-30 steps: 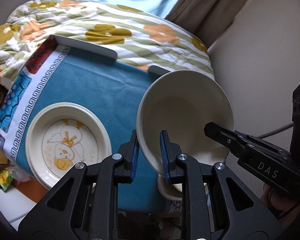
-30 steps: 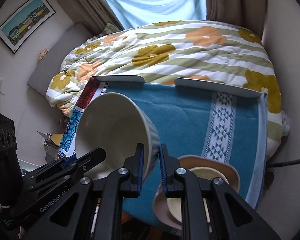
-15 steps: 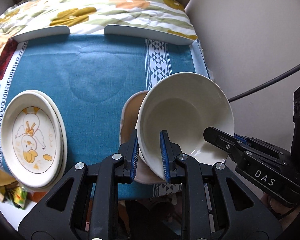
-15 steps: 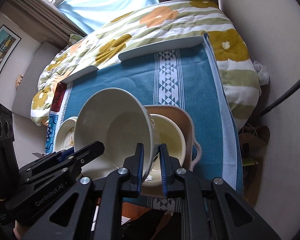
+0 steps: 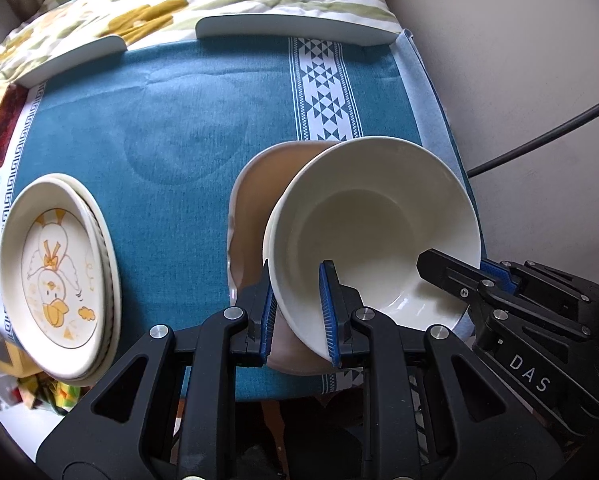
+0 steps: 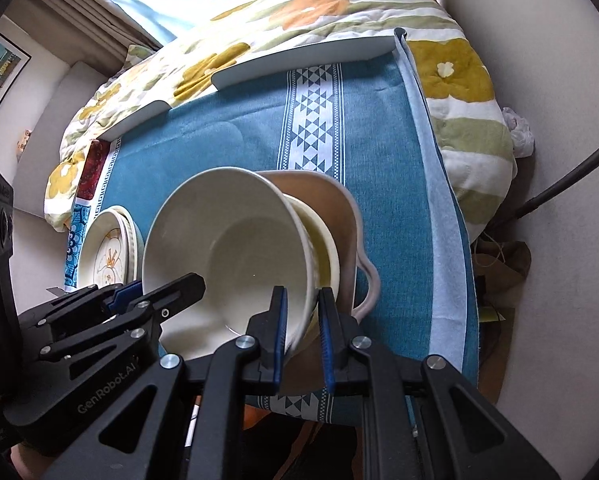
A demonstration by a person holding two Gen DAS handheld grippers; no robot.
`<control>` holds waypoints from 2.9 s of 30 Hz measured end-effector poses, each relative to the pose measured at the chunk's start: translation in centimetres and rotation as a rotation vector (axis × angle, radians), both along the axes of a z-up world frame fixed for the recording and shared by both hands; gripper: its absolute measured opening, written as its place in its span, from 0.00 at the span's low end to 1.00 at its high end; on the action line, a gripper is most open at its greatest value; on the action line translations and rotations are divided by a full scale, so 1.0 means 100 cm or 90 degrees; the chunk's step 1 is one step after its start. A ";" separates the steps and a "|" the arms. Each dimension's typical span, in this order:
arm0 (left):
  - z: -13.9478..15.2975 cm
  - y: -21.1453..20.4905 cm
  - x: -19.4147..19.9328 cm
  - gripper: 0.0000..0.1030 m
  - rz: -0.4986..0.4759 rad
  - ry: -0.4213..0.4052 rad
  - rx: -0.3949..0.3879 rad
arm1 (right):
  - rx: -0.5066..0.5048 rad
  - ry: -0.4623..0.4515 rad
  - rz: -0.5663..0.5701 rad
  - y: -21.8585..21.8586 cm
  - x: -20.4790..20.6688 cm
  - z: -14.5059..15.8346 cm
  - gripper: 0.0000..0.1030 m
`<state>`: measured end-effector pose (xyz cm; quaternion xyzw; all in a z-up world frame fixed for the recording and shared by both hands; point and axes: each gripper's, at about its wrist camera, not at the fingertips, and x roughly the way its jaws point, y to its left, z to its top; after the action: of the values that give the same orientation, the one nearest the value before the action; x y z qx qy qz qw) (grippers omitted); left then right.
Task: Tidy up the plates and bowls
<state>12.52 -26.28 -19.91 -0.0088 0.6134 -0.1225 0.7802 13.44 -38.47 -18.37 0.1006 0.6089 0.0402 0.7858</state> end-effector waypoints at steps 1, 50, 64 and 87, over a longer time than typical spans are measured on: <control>-0.001 -0.001 0.000 0.17 -0.002 0.000 0.006 | -0.005 0.000 0.003 0.000 0.000 0.000 0.14; 0.068 0.060 -0.015 1.00 -0.096 -0.158 0.112 | -0.089 -0.147 0.107 -0.012 -0.016 0.081 1.00; -0.009 0.045 -0.014 0.99 -0.191 0.004 0.094 | -0.189 0.061 0.124 -0.014 -0.019 0.002 0.98; -0.071 0.000 0.000 0.17 -0.257 0.078 0.049 | -0.059 0.144 0.173 0.001 0.005 -0.071 0.22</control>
<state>12.56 -26.24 -27.00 0.1370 0.6530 -0.2518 0.7010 13.91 -38.40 -25.42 -0.0153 0.7027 0.1065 0.7034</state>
